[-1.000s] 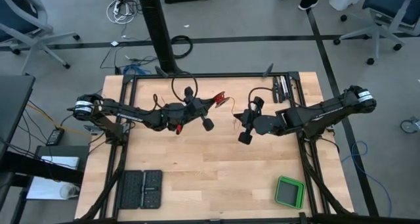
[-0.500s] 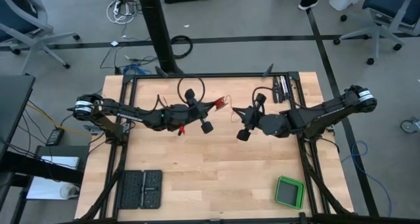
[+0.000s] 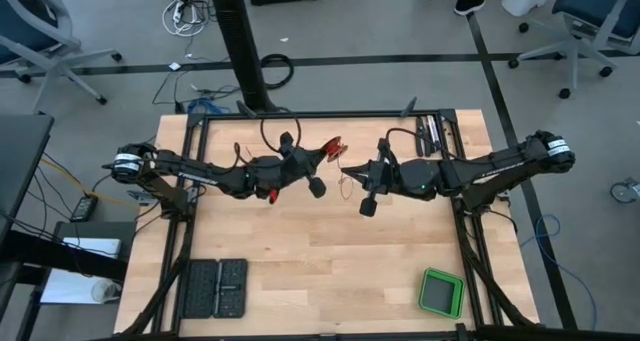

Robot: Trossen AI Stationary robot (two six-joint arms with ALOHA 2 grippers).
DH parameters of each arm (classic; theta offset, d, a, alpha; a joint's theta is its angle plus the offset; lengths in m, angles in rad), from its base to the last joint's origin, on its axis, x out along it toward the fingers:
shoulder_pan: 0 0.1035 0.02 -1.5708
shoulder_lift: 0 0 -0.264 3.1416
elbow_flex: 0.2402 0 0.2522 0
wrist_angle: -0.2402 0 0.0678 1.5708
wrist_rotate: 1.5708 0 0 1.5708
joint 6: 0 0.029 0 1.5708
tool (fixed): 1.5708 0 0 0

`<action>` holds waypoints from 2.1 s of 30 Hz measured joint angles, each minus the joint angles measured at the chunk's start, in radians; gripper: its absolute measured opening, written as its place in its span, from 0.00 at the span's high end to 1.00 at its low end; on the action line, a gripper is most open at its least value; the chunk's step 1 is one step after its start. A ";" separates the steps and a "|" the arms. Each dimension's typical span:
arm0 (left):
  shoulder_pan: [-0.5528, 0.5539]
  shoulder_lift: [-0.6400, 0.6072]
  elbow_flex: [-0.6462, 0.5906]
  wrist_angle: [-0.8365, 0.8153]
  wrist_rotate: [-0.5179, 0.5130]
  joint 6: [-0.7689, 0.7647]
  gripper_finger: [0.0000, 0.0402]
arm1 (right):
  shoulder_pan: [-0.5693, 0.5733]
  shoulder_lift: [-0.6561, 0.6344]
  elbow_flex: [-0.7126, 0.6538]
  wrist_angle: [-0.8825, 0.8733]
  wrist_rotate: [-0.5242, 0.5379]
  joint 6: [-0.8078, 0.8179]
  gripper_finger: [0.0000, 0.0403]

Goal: Coil cords
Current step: Coil the red wire cable onto the black spool

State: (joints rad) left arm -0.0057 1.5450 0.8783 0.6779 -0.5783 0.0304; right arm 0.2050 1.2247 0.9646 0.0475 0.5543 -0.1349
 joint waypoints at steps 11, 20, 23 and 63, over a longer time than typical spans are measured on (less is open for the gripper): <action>0.007 0.000 0.020 0.027 0.084 -0.088 1.00 | -0.071 0.061 0.000 0.099 -0.113 -0.017 1.00; 0.007 0.000 0.063 -0.098 0.085 -0.084 1.00 | -0.087 0.091 0.050 0.114 -0.104 -0.050 1.00; 0.007 0.000 0.063 -0.087 0.085 -0.084 1.00 | -0.097 0.105 0.051 0.096 -0.110 -0.038 1.00; 0.006 -0.003 0.062 -0.020 0.139 -0.065 1.00 | -0.064 0.133 -0.248 0.215 -0.165 0.225 0.65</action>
State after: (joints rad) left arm -0.0002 1.5417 0.9405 0.6579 -0.4392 -0.0346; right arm 0.1410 1.3578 0.7168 0.2620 0.3893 0.0904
